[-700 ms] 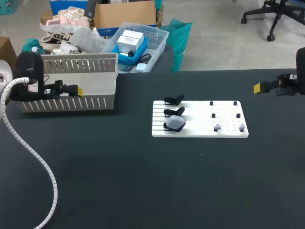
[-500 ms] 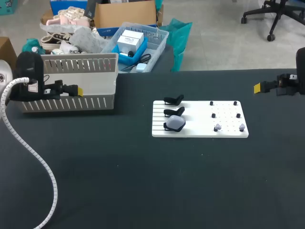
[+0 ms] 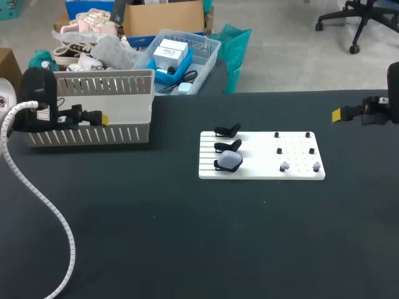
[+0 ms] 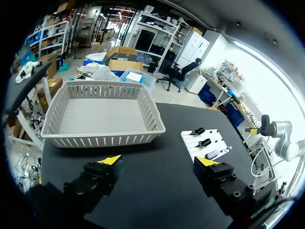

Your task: Pick up each earbud case from the left stands, insert the matching earbuds, close the lid, and place the case in the box.

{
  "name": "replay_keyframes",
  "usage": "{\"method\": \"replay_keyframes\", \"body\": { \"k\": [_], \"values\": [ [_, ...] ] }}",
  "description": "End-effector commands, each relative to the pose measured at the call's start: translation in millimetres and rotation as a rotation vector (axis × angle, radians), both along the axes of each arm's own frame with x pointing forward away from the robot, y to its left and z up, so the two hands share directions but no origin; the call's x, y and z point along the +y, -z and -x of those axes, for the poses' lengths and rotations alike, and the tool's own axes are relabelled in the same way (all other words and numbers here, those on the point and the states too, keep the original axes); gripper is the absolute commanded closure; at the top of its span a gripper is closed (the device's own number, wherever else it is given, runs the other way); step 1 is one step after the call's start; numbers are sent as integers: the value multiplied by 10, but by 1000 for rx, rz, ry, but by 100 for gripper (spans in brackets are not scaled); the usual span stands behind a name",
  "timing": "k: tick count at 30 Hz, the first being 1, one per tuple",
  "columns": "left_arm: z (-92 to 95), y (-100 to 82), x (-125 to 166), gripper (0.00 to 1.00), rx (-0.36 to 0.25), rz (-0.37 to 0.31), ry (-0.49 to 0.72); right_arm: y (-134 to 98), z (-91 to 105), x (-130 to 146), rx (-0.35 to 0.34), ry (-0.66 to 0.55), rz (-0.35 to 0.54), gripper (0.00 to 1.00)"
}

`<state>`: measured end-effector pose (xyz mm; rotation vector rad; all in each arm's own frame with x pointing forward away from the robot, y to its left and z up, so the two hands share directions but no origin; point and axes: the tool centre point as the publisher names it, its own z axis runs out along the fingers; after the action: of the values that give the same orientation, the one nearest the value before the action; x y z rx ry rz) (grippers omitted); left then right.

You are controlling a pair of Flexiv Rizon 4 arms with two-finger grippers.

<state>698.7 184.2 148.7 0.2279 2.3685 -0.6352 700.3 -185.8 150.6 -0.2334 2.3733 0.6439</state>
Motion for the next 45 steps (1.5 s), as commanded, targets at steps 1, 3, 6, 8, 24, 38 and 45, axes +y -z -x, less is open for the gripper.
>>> {"method": "replay_keyframes", "body": {
  "k": [1,3,6,8,24,38,45],
  "values": [
    [-9,-10,2,0,4,-3,1,11,-8,-3,-1,-2,-2,0],
    [-9,-10,2,0,4,-3,1,11,-8,-3,-1,-2,-2,0],
    [-9,-10,2,0,4,-3,1,11,-8,-3,-1,-2,-2,0],
    [-9,-10,2,0,4,-3,1,11,-8,-3,-1,-2,-2,0],
    [-9,-10,2,0,4,-3,1,11,-8,-3,-1,-2,-2,0],
    [-17,-24,-29,0,-21,-10,62,11,-8,-3,-1,-2,-2,0],
    [-6,-43,-111,0,-87,-32,171,11,-8,-3,-1,-2,-2,0]
  ]
}}
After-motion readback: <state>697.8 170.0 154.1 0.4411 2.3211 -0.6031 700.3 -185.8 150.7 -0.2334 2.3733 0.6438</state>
